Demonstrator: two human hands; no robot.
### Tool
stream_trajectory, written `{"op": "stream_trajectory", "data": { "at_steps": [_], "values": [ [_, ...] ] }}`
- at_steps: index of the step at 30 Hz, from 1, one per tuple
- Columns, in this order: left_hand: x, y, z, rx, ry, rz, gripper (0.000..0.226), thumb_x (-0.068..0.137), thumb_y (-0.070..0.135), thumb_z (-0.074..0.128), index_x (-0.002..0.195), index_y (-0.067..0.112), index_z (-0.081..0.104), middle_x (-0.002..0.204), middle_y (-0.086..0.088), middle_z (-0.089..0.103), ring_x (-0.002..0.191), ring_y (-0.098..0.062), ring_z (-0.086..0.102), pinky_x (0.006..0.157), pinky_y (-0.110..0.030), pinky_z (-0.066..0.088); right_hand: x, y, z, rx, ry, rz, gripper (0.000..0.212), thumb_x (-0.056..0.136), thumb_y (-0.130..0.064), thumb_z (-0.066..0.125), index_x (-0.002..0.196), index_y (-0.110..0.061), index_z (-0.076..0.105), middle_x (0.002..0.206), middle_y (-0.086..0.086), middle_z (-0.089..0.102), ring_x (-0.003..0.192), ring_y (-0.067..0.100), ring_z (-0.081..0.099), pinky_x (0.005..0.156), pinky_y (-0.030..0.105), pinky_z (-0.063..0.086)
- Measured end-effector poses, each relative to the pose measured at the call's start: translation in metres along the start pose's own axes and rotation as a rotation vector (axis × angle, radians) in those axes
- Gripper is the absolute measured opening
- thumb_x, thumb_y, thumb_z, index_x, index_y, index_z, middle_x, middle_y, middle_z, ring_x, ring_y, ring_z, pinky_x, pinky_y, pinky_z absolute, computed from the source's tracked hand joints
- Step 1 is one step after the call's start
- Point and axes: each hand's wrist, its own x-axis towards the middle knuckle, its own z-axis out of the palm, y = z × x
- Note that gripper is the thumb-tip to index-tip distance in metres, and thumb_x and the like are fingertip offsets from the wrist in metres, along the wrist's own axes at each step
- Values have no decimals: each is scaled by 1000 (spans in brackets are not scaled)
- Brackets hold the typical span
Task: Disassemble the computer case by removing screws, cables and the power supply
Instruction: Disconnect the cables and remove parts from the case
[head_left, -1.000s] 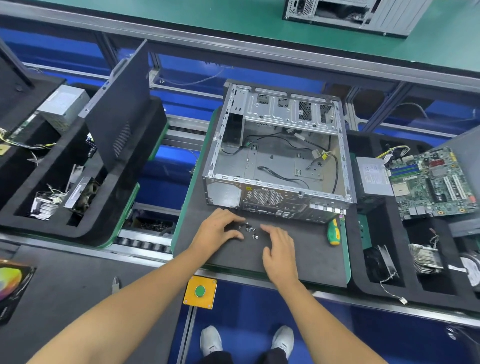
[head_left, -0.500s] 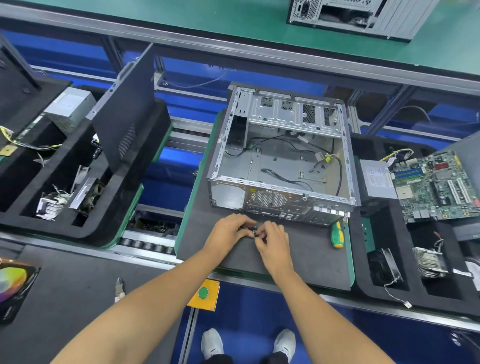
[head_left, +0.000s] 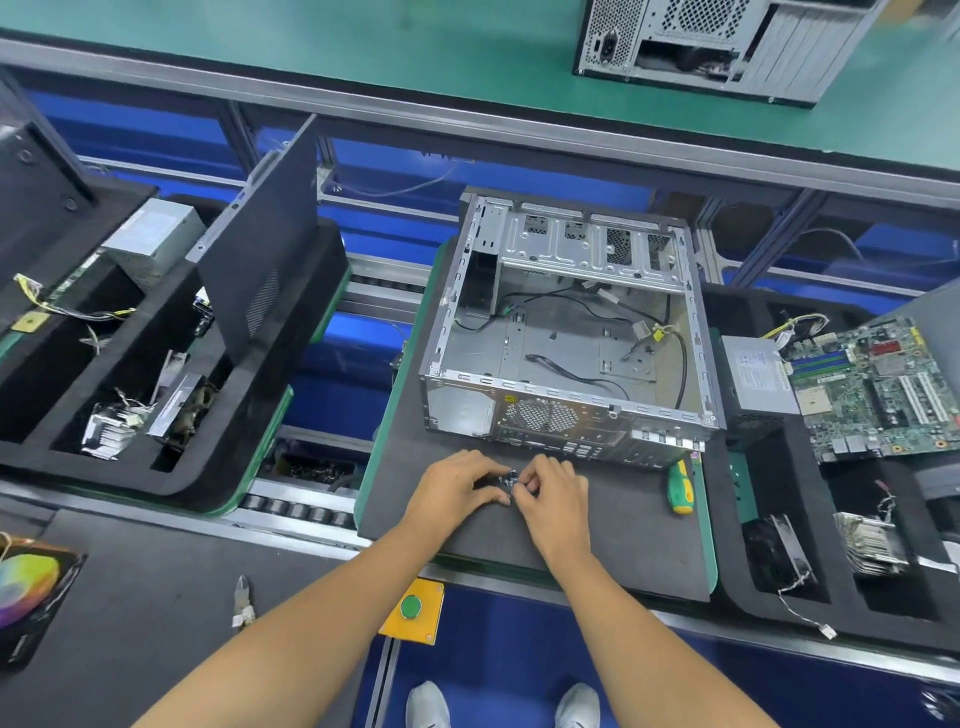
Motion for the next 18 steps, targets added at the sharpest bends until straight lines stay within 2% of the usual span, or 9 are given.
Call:
{"op": "stream_trajectory", "data": {
  "at_steps": [3,5,9,12,16,18],
  "values": [
    [-2,-3,2,-18,11,57,37,78,32,87,112,19,79,103,7,75,96,-9,69,87,-29,56,-2,5,-2,48,45,46,21,84,-29,69,88,-32,49,75,-15,51,82,6,44,80,31,38],
    [-3,-3,1,22,17,99,36,80,34,86,113,20,79,104,7,76,96,-10,71,85,-30,58,1,4,-3,-4,35,66,20,88,-30,67,95,-30,49,79,-15,51,84,9,44,82,33,39],
    [-2,2,3,78,47,131,26,84,31,83,108,20,80,101,7,77,89,-14,71,78,-32,60,8,-4,-4,-130,-3,51,14,93,-30,61,92,-30,47,86,-15,53,87,12,45,84,33,37],
    [-1,7,7,90,71,149,17,86,25,82,102,22,81,99,8,77,86,-15,70,74,-31,60,10,-6,-3,-129,-42,22,8,95,-29,58,91,-30,51,86,-15,58,88,12,48,84,33,37],
    [-5,6,11,60,109,134,18,82,21,85,100,20,82,100,9,77,88,-11,72,78,-29,60,11,1,-8,33,-37,25,10,93,-21,58,90,-30,53,77,-14,57,84,9,48,79,30,34],
    [-8,4,12,43,118,129,20,82,20,86,101,19,82,103,8,77,92,-9,72,82,-28,60,12,3,-11,6,-52,13,10,93,-21,57,91,-30,52,78,-13,56,85,10,49,81,31,35]
  ]
}}
